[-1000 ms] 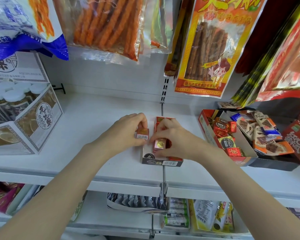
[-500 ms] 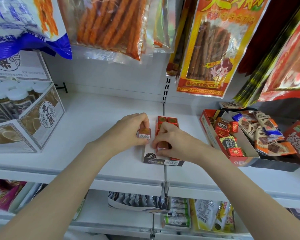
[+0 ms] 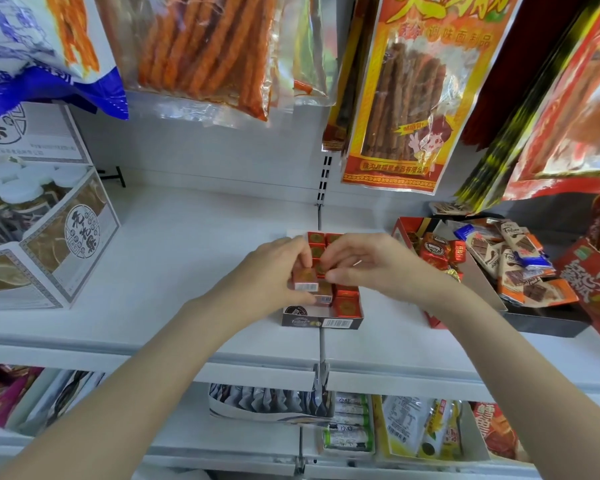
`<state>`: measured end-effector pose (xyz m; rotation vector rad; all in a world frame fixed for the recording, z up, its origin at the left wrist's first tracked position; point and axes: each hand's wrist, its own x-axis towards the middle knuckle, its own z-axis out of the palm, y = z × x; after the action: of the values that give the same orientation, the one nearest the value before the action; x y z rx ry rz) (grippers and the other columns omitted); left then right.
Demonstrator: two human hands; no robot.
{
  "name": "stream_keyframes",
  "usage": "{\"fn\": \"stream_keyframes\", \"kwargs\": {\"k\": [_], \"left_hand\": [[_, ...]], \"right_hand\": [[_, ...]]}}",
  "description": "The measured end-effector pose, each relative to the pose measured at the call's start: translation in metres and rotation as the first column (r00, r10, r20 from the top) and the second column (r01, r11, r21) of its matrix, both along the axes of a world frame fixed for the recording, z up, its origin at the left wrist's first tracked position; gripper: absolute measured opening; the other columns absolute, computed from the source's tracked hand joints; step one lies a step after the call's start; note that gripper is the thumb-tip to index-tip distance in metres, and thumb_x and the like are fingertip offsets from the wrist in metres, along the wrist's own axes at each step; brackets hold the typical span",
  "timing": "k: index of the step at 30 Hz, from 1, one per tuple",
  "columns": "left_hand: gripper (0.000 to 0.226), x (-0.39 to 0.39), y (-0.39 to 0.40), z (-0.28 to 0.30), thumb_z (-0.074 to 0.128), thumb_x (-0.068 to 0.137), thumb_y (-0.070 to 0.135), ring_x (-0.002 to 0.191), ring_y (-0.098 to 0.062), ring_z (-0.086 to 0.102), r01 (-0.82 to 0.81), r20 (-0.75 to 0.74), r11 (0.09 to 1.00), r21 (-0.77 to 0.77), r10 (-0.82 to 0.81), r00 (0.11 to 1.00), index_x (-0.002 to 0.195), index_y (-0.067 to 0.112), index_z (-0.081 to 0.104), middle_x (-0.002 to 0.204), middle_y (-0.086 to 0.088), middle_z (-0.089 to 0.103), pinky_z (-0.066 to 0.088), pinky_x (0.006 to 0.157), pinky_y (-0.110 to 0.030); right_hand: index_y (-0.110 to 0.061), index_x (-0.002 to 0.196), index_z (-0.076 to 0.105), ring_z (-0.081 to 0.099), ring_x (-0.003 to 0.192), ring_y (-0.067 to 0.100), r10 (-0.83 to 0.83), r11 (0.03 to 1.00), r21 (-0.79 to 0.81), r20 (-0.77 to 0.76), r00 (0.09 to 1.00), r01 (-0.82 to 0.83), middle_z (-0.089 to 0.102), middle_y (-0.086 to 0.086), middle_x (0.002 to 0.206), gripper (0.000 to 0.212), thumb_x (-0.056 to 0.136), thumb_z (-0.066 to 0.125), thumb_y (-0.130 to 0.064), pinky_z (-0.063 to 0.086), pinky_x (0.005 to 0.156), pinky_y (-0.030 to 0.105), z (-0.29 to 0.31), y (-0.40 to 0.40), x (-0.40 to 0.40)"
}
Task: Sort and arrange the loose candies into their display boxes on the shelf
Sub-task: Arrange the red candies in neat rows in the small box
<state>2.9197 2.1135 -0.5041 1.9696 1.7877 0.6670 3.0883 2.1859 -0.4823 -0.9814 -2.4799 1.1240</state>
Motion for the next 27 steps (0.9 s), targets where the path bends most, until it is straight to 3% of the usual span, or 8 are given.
{"fn": "stream_keyframes", "kwargs": {"k": [4,9,12,16,20,25,27], "left_hand": [[0.035,0.013,-0.001,0.000,0.077,0.071,0.028,0.066,0.002,0.046,0.037,0.010,0.998,-0.056,-0.036,0.999,0.092,0.022,0.049,0.076,0.017,0.044,0.037,0.057,-0.009],[0.030,0.009,-0.005,0.002,0.077,0.072,0.016,0.061,0.004,0.056,0.084,0.168,0.981,-0.173,-0.054,0.984,0.094,0.018,0.057,0.075,0.011,0.058,0.046,0.061,-0.004],[0.028,0.005,-0.004,0.002,0.075,0.073,0.010,0.071,0.001,0.062,0.104,0.214,0.980,-0.169,-0.067,0.975,0.094,0.019,0.059,0.082,0.007,0.064,0.051,0.070,-0.008],[0.026,0.002,-0.003,-0.001,0.069,0.076,0.002,0.076,0.000,0.063,0.104,0.223,0.981,-0.163,-0.067,0.973,0.095,0.017,0.062,0.085,0.005,0.066,0.051,0.071,-0.008],[0.024,0.000,0.000,-0.005,0.065,0.079,0.004,0.078,-0.001,0.059,0.118,0.116,0.987,-0.110,-0.105,0.988,0.098,0.019,0.064,0.084,0.012,0.060,0.047,0.072,-0.007],[0.023,-0.005,-0.001,-0.008,0.059,0.086,0.009,0.094,-0.007,0.055,0.174,-0.053,0.983,-0.052,-0.177,0.983,0.101,0.022,0.071,0.098,0.013,0.054,0.043,0.088,-0.022],[0.027,-0.008,-0.002,-0.010,0.057,0.087,0.008,0.096,-0.004,0.051,0.192,-0.085,0.981,-0.029,-0.193,0.977,0.104,0.024,0.071,0.103,0.014,0.054,0.040,0.089,-0.019]], "right_hand": [[-0.009,0.092,0.066,0.063,0.078,0.010,0.008,0.999,-0.036,0.002,1.000,-0.008,0.067,0.000,0.086,0.018,0.075,0.072,-0.007,0.052,0.080,0.022,-0.011,-0.008,-0.001],[-0.012,0.092,0.070,0.056,0.067,-0.001,0.086,0.976,0.191,0.096,0.992,-0.103,0.061,-0.013,0.077,0.017,0.075,0.073,-0.012,0.051,0.074,0.018,-0.012,-0.013,0.003],[-0.009,0.084,0.072,0.051,0.066,0.001,0.136,0.934,0.314,0.125,0.983,-0.169,0.063,-0.002,0.085,0.008,0.076,0.070,-0.010,0.046,0.070,0.016,-0.015,-0.015,0.004],[-0.012,0.088,0.070,0.052,0.065,-0.001,0.133,0.935,0.312,0.131,0.983,-0.168,0.056,-0.008,0.085,0.011,0.077,0.071,-0.013,0.047,0.067,0.014,-0.019,-0.016,0.007],[-0.013,0.094,0.069,0.051,0.067,-0.001,0.126,0.925,0.343,0.127,0.984,-0.162,0.056,-0.008,0.088,0.014,0.080,0.068,-0.015,0.048,0.068,0.017,-0.022,-0.016,0.006],[-0.012,0.095,0.071,0.045,0.068,-0.002,0.118,0.904,0.383,0.200,0.973,-0.188,0.055,-0.002,0.094,0.014,0.084,0.063,-0.012,0.041,0.071,0.014,-0.024,-0.019,0.003],[-0.013,0.097,0.072,0.048,0.078,0.007,0.125,0.883,0.415,0.245,0.961,-0.220,0.057,0.001,0.095,0.018,0.086,0.057,-0.009,0.044,0.076,0.023,-0.021,-0.021,0.004]]}}
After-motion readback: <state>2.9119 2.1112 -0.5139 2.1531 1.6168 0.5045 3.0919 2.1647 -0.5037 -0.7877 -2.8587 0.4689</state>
